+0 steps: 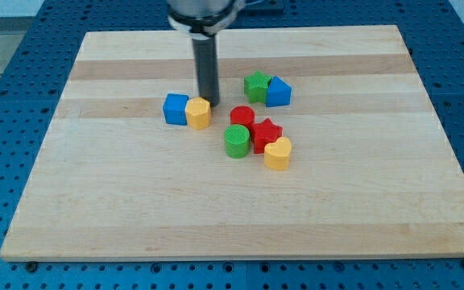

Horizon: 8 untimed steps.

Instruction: Place the red circle to the right of the blue triangle

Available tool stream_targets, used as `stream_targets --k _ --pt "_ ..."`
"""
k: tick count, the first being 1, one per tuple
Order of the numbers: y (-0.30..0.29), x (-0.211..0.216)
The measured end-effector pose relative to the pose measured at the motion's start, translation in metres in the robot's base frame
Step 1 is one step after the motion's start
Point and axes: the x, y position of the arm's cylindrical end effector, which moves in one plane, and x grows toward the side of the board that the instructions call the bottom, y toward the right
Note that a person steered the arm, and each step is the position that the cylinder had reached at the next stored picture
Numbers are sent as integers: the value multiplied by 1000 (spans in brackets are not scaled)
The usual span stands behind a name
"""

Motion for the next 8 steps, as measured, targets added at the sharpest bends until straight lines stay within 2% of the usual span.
stream_targets --k 1,3,4,5,6,7,8 --pt "-10 10" --pt "36 37" --pt "56 67" --pt "71 72" --pt "135 18" --pt "177 -3" --pt "157 -30"
